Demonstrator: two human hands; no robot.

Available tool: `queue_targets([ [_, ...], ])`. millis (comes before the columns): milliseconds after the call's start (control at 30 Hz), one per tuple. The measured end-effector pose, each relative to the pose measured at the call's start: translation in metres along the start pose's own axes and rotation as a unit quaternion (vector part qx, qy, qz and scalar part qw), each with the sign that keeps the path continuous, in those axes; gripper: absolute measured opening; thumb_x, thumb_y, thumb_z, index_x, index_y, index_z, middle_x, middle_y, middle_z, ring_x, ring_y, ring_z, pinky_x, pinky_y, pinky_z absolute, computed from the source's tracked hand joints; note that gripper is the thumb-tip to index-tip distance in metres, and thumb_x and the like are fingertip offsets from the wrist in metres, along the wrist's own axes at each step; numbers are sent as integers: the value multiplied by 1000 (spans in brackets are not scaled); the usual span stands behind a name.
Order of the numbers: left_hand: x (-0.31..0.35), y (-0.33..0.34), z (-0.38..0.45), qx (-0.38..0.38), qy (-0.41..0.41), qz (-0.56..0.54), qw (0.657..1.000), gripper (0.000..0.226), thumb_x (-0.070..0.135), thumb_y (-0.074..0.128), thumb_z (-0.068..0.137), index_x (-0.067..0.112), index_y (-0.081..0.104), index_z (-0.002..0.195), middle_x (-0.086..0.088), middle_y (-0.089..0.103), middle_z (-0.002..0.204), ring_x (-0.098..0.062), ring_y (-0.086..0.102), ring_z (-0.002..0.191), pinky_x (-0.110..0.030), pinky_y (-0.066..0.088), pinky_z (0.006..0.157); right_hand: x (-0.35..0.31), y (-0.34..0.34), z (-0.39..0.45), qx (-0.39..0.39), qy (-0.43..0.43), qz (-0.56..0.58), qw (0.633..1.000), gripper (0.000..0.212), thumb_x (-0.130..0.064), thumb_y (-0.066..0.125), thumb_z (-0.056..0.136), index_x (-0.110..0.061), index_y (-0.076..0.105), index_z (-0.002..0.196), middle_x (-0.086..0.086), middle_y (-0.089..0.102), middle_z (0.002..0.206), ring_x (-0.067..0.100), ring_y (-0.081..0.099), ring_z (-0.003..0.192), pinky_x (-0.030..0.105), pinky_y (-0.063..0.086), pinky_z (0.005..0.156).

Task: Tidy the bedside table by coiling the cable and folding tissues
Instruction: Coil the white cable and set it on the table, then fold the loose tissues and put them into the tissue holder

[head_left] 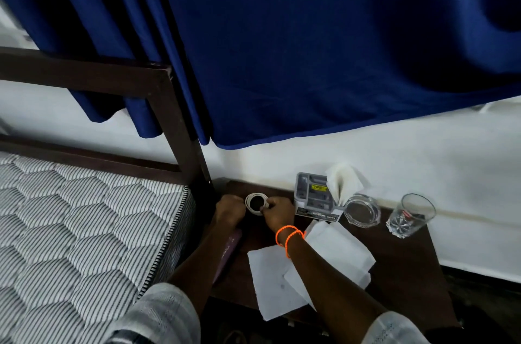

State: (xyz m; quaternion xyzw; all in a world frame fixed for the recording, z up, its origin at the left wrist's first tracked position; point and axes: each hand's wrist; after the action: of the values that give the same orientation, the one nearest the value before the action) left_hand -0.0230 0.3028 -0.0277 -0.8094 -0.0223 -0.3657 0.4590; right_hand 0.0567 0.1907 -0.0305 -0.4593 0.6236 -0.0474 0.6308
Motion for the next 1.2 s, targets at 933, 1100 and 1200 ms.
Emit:
queue_targets([
  [933,49,34,-155,-24,-15,-134,991,30,13,53,100,1,73,119,-20,71,124,-36,66,118,-38,57,96,77,-107,-141,93,85,-5,992,34,-21,70,91,-7,71,121,9,67,132,24,55,131,29,37,110],
  [1100,48,58,-176,-39,3,-99,994,27,13,55,98,1,77,109,-18,73,119,-36,66,115,-36,55,96,107,-125,-157,95,117,-9,989,33,-18,72,89,-5,72,119,9,65,134,25,58,129,29,41,109],
  [1200,50,69,-178,-61,14,-46,997,26,9,54,96,-1,75,108,-18,71,120,-37,64,118,-29,47,84,124,-132,-161,93,131,-22,987,33,-18,71,89,-5,72,120,8,66,134,24,58,129,29,41,110],
])
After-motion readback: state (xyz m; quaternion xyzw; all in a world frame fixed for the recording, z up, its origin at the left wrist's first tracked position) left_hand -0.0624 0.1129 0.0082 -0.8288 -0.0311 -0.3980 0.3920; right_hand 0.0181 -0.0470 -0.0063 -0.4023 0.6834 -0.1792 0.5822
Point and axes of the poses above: each hand's wrist, its own z-axis towards the middle knuckle, its own y-axis out of the palm, x = y × z
